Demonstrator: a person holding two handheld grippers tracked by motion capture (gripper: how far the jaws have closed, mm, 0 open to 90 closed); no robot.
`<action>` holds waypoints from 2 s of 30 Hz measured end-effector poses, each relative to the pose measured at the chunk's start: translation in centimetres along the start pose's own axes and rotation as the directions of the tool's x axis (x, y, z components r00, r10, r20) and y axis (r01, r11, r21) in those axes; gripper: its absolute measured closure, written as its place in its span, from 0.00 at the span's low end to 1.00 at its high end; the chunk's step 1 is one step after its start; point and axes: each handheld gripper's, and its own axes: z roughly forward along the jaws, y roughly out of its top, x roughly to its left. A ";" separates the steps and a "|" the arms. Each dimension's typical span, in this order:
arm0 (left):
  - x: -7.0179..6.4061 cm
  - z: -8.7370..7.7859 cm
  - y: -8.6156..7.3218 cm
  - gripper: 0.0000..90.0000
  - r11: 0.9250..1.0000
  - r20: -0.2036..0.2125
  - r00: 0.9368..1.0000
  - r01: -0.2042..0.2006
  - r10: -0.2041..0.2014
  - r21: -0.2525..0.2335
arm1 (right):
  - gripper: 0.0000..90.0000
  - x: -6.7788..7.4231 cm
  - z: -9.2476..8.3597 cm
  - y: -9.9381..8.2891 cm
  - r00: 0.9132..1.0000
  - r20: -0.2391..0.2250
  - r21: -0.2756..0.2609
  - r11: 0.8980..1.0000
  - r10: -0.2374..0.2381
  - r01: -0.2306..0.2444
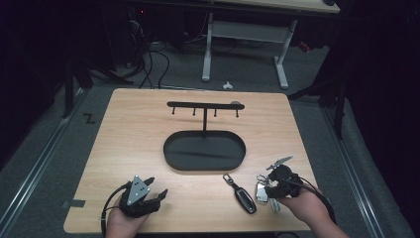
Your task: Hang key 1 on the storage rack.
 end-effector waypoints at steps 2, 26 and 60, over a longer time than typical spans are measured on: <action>0.0 0.0 0.0 0.41 1.000 0.001 1.000 -0.001 0.001 -0.001 | 0.47 0.1 -0.1 0.4 1.000 -0.019 0.023 1.000 0.002 -0.002; -0.6 0.6 0.4 0.38 1.000 0.054 0.998 -0.031 0.030 0.007 | 0.41 1.2 -0.8 3.2 0.994 -0.076 0.129 0.988 -0.078 0.088; -0.4 0.5 0.5 0.36 0.999 0.044 0.998 -0.048 0.047 0.008 | 0.46 7.4 3.8 8.6 0.966 -0.176 0.146 0.965 -0.190 0.217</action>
